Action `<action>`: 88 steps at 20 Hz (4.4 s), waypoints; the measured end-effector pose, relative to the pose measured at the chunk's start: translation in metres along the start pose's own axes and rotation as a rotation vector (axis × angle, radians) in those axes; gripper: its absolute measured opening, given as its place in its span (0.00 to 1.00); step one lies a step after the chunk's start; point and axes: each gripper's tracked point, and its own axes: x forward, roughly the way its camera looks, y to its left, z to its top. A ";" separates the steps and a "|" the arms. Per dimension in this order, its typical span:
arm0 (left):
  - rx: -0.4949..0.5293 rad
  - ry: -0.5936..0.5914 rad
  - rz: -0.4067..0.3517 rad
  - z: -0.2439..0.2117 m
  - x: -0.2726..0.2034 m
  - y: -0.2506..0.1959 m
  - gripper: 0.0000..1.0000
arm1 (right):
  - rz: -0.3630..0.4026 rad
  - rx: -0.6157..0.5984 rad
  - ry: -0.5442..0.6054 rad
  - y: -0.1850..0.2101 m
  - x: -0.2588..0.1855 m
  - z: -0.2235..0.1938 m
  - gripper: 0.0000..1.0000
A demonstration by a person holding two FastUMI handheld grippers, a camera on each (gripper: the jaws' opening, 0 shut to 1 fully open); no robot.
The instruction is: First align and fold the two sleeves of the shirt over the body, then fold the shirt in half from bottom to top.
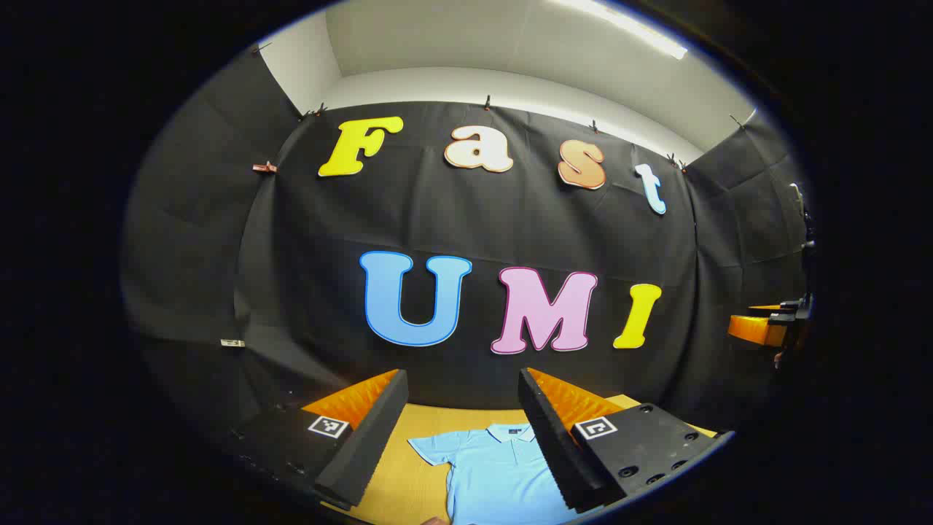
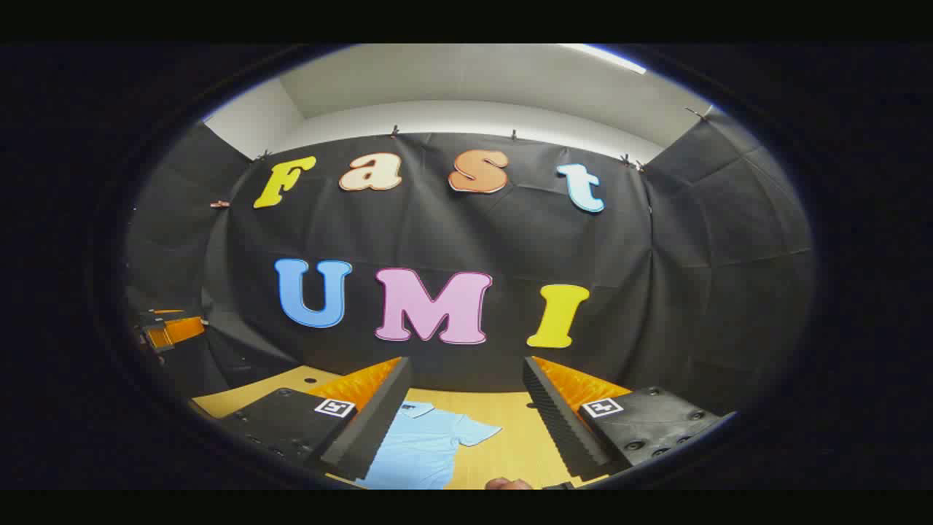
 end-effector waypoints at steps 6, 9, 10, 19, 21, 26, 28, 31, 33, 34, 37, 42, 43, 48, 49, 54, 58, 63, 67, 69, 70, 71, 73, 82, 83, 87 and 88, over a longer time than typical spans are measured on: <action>0.019 0.003 -0.018 0.001 0.011 -0.004 0.97 | -0.039 0.011 0.015 -0.014 0.005 -0.005 0.95; 0.054 0.003 -0.018 -0.001 0.011 -0.004 0.97 | -0.050 0.018 0.023 -0.018 0.007 -0.008 0.94; 0.051 0.000 -0.027 0.001 0.012 -0.006 0.97 | -0.054 0.019 0.025 -0.020 0.007 -0.009 0.94; 0.056 -0.009 -0.080 0.005 0.029 -0.019 0.97 | -0.045 -0.010 0.044 -0.023 0.010 -0.019 0.95; 0.062 0.012 -0.100 -0.004 0.033 -0.022 0.97 | -0.037 -0.009 0.069 -0.026 0.019 -0.027 0.95; 0.033 0.020 -0.120 -0.008 0.038 -0.008 0.97 | 0.003 -0.019 0.171 -0.022 0.045 -0.061 0.97; 0.039 0.023 -0.112 -0.010 0.039 0.001 0.96 | 0.023 0.011 0.207 -0.012 0.057 -0.079 0.97; 0.043 0.031 -0.076 -0.012 0.048 0.018 0.97 | 0.042 0.010 0.241 -0.008 0.095 -0.098 0.97; 0.039 0.044 -0.039 -0.017 0.056 0.027 0.97 | 0.065 -0.010 0.238 -0.004 0.128 -0.105 0.97; 0.038 0.057 -0.034 -0.024 0.061 0.026 0.97 | 0.087 -0.014 0.237 0.000 0.147 -0.109 0.97; 0.072 0.079 0.006 -0.038 0.080 0.023 0.97 | 0.155 0.012 0.287 0.007 0.207 -0.145 0.97; 0.083 0.141 0.071 -0.062 0.124 0.002 0.96 | 0.202 0.024 0.411 -0.011 0.298 -0.238 0.98; 0.076 0.139 0.088 -0.065 0.132 -0.002 0.97 | 0.227 0.048 0.453 -0.012 0.314 -0.268 0.96; 0.052 0.164 0.090 -0.087 0.159 -0.023 0.97 | 0.222 0.094 0.719 -0.030 0.338 -0.422 0.99; 0.074 0.168 0.082 -0.086 0.163 -0.017 0.97 | 0.203 0.098 0.759 -0.036 0.341 -0.440 0.99; 0.082 0.197 0.088 -0.095 0.167 0.006 0.92 | 0.166 0.062 0.922 -0.041 0.323 -0.512 0.98; 0.071 0.230 0.110 -0.106 0.168 0.023 0.97 | 0.150 0.034 1.021 -0.044 0.298 -0.542 0.98; 0.069 0.240 0.111 -0.111 0.170 0.028 0.97 | 0.152 0.048 1.012 -0.038 0.304 -0.539 0.68; 0.070 0.238 0.108 -0.109 0.168 0.027 0.97 | 0.158 0.033 0.998 -0.021 0.304 -0.536 0.13; 0.079 0.238 0.109 -0.109 0.165 0.031 0.97 | 0.175 0.067 0.965 -0.010 0.310 -0.521 0.07; 0.081 0.239 0.115 -0.108 0.163 0.035 0.97 | 0.178 0.106 0.933 -0.003 0.315 -0.506 0.07; 0.078 0.240 0.123 -0.108 0.163 0.038 0.97 | 0.184 0.148 0.897 0.006 0.322 -0.490 0.07; 0.060 0.243 0.139 -0.111 0.161 0.043 0.97 | 0.217 0.222 0.832 0.031 0.333 -0.459 0.02; 0.003 0.334 0.145 -0.152 0.161 0.052 0.97 | 0.381 0.330 0.986 0.116 0.300 -0.493 0.10; 0.002 0.349 0.142 -0.157 0.162 0.054 0.97 | 0.374 0.366 1.014 0.120 0.295 -0.497 0.35; -0.033 0.415 0.112 -0.190 0.179 0.058 0.97 | 0.385 0.363 0.981 0.115 0.293 -0.482 0.76; -0.044 0.433 0.110 -0.200 0.187 0.060 0.97 | 0.394 0.352 0.957 0.112 0.292 -0.470 0.66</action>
